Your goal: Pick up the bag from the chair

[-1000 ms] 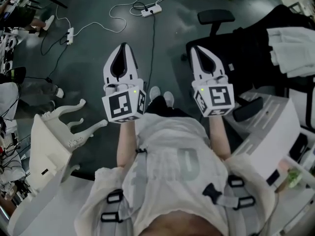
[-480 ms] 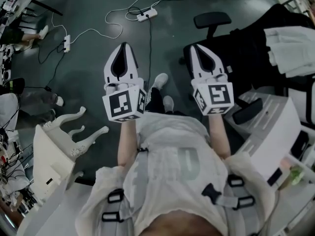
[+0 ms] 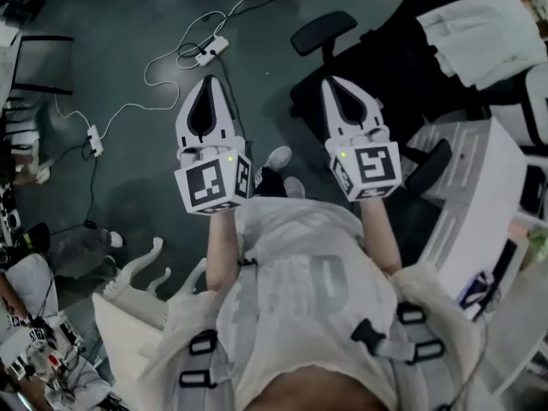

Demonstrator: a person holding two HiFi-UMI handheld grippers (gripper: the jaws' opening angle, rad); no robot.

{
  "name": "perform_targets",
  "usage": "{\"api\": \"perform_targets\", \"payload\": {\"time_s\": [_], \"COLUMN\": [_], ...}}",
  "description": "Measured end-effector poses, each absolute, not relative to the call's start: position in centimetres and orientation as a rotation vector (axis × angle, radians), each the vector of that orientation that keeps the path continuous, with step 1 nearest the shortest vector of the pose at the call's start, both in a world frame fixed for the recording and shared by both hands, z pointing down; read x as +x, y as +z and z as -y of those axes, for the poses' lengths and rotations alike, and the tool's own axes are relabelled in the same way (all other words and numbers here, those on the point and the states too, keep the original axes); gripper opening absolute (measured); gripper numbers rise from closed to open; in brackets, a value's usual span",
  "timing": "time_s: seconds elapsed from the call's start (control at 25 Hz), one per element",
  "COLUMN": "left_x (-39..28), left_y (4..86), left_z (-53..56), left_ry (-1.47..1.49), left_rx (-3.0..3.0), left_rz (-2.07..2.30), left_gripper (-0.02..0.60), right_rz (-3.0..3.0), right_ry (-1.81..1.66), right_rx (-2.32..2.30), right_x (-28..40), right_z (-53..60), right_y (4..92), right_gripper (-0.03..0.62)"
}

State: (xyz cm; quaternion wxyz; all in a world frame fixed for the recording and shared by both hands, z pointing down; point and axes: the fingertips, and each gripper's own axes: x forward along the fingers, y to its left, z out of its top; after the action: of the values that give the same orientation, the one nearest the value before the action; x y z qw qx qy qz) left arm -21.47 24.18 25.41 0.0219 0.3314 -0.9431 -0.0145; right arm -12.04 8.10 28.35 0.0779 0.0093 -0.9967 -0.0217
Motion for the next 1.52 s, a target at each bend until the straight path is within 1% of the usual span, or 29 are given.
{"api": "perform_targets", "payload": {"time_s": [0.16,0.36,0.6,0.92,1.16,1.52], "left_x": [-23.0,-23.1,-20.9,-17.2,-16.1,-13.5], "left_y": [24.9,24.7,24.6,24.5,24.8,24.7], "left_z": [-18.0,-10.2,-2.0,3.5,4.9,6.9], "left_ry": [-0.026,-0.017,-0.010,0.013,0.011,-0.018], "left_rx": [1.250,1.518,1.833,2.112,2.198,2.254], "left_rz": [2.847,2.708,2.501,2.282,2.195,2.180], "left_gripper": [0.006,0.006,0.006,0.006,0.006,0.006], "right_rz": [2.987,2.944,2.830,2.678,2.591,2.598], "right_ry": [-0.072,-0.039,-0.007,0.036,0.056,0.063], "right_rx": [0.276,0.626,1.040,1.437,1.587,1.636], "right_x": [-11.0,-7.7,-1.7,4.6,6.6,9.2], "right_z": [-3.4,2.2,6.7,8.2,7.7,9.0], "right_y": [27.4,26.7,26.3,26.7,27.4,27.3], "right_gripper": [0.005,0.005,0.005,0.005,0.005,0.005]}}
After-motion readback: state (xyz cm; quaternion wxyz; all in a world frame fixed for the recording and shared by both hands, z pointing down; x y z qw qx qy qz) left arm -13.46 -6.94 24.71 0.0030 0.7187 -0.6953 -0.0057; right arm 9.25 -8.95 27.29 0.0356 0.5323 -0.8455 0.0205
